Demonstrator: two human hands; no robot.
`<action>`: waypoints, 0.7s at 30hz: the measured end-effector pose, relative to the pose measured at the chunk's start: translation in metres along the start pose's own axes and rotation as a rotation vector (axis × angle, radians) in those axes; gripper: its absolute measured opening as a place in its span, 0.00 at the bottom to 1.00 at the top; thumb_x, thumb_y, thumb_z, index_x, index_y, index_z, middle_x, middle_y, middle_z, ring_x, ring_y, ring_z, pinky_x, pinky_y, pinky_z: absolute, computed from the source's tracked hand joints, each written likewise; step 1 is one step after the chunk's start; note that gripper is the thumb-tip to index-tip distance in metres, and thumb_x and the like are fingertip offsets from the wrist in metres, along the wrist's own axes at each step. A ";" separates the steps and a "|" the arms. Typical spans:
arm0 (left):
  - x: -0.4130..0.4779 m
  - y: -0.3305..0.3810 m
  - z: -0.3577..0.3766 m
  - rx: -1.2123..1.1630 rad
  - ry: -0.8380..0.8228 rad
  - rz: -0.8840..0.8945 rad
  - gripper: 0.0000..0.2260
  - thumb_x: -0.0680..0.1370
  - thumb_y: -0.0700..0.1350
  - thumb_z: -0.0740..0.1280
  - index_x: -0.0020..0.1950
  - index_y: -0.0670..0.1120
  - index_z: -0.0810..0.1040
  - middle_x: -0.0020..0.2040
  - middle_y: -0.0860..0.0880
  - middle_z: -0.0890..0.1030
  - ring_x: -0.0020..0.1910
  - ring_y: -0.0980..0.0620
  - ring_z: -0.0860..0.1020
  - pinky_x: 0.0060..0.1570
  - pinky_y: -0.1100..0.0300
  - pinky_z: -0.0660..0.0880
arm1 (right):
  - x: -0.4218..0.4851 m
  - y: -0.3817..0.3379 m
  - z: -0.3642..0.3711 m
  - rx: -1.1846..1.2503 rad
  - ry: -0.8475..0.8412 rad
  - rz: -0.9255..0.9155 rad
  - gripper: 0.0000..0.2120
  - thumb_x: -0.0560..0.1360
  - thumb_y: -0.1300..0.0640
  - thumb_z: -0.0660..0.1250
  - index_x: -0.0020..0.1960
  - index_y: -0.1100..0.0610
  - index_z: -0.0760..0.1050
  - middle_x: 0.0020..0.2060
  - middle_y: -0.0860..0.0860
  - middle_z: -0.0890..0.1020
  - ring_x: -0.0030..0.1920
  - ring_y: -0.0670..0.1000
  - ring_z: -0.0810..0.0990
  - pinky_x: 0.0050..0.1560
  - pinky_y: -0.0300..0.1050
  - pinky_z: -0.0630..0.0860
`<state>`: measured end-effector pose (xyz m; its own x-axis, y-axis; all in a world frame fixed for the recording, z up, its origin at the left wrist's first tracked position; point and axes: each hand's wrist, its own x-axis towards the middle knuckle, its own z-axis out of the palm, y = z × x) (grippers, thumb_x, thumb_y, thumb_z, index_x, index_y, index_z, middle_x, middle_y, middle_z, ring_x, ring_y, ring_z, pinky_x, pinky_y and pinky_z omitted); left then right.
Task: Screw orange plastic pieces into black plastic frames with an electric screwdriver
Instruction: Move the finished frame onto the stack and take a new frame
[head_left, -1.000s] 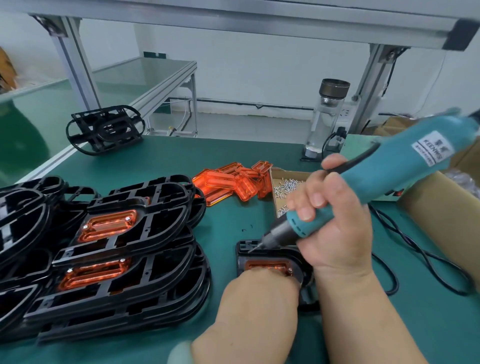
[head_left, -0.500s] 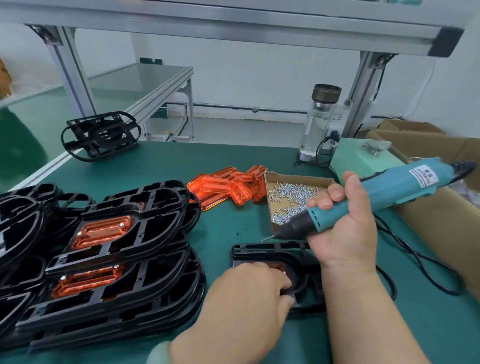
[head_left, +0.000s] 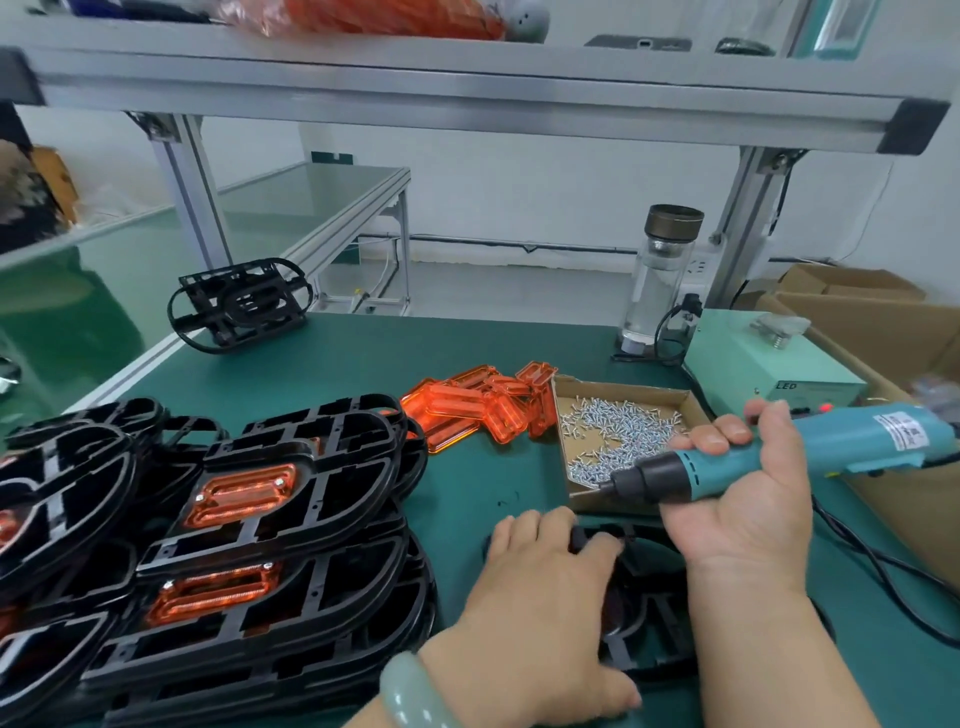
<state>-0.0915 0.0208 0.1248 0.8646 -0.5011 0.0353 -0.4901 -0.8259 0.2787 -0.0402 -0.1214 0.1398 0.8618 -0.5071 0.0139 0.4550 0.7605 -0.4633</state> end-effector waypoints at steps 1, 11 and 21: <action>-0.001 0.004 -0.002 0.018 0.014 -0.022 0.37 0.68 0.58 0.72 0.72 0.55 0.58 0.67 0.46 0.59 0.67 0.46 0.55 0.72 0.50 0.47 | 0.001 0.000 -0.001 -0.001 0.011 0.000 0.08 0.78 0.51 0.64 0.41 0.50 0.70 0.28 0.43 0.69 0.27 0.42 0.68 0.36 0.37 0.71; -0.039 0.035 -0.035 0.383 -0.078 -0.401 0.16 0.65 0.60 0.57 0.30 0.55 0.81 0.25 0.55 0.73 0.35 0.59 0.62 0.40 0.64 0.59 | 0.008 -0.009 -0.006 0.030 0.052 -0.001 0.11 0.64 0.51 0.71 0.39 0.49 0.68 0.29 0.43 0.69 0.28 0.42 0.68 0.36 0.35 0.68; -0.083 -0.014 -0.120 0.226 0.442 -0.098 0.26 0.59 0.66 0.57 0.51 0.59 0.80 0.50 0.56 0.81 0.41 0.49 0.79 0.39 0.54 0.77 | 0.005 0.002 -0.005 0.028 0.075 0.011 0.10 0.66 0.51 0.70 0.41 0.49 0.69 0.28 0.42 0.70 0.28 0.40 0.68 0.41 0.35 0.66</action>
<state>-0.1432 0.1048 0.2330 0.8481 -0.3017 0.4356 -0.3735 -0.9235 0.0877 -0.0367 -0.1245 0.1344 0.8479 -0.5270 -0.0575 0.4530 0.7767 -0.4377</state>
